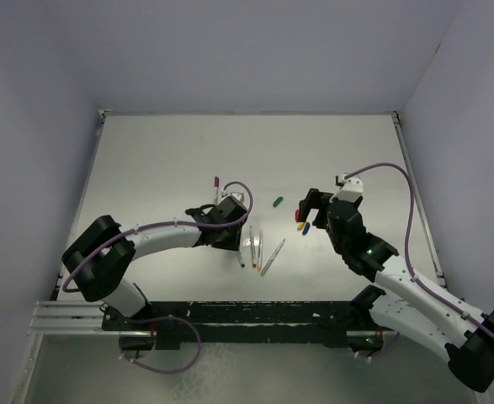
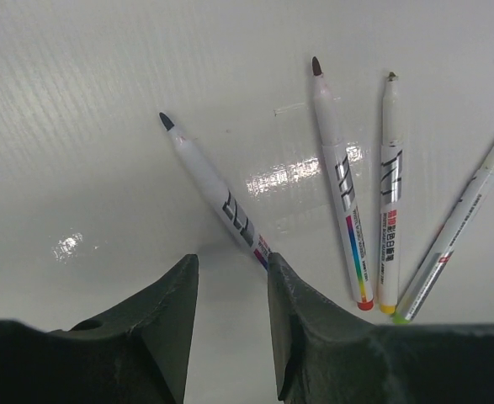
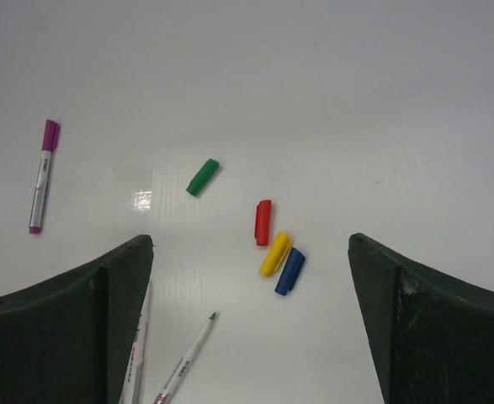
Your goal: Insert the pens into the pen caps
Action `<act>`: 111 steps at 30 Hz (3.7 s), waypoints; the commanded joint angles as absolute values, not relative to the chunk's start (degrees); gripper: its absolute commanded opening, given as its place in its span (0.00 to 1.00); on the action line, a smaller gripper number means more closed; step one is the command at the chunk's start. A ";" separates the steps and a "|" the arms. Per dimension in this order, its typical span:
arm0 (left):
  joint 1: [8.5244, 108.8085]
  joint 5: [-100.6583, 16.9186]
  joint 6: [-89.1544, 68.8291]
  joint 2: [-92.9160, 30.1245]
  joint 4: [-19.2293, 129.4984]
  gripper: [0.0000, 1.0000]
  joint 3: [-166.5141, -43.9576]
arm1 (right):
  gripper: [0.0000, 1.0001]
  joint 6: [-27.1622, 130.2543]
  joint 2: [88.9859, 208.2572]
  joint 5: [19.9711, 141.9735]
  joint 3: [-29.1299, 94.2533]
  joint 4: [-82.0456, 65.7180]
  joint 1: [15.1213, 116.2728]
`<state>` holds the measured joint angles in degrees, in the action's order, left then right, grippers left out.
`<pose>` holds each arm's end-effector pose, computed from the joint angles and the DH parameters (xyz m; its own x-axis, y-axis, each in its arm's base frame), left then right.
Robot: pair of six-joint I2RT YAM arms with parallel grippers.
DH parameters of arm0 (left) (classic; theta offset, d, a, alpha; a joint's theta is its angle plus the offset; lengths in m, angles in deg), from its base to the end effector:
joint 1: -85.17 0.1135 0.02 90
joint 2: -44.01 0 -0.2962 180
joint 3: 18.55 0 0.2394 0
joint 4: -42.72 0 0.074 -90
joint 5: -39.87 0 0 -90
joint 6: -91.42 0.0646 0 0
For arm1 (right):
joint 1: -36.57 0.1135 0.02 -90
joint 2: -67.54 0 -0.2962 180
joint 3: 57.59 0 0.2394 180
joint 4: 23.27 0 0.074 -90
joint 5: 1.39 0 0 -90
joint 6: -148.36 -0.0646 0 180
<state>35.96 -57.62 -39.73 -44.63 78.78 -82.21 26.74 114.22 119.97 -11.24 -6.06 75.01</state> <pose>0.2003 -0.2192 0.1877 -0.8972 0.0411 -0.4396 0.1581 0.9596 -0.2327 0.1614 0.0852 0.2887 -0.2756 0.3529 -0.8942 0.0027 0.9305 0.3664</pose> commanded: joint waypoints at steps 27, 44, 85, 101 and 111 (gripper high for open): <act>34.81 -60.41 -37.39 -48.35 89.00 0.36 -85.18 | 1.00 25.32 111.33 119.11 -12.66 -8.88 74.80; 33.22 -63.36 -37.60 -55.08 92.35 0.33 -86.35 | 1.00 25.94 107.75 119.21 -13.88 -7.39 74.79; 32.96 -61.49 -37.54 -52.87 88.13 0.00 -80.79 | 0.40 15.23 131.31 120.08 -4.98 7.23 74.69; 32.96 -59.99 -39.32 -55.65 90.19 0.16 -79.85 | 0.40 12.82 142.28 118.08 -0.74 7.49 72.88; 32.29 -57.88 -41.03 -55.56 90.33 0.24 -78.64 | 0.38 13.01 145.16 115.99 -0.38 6.15 71.21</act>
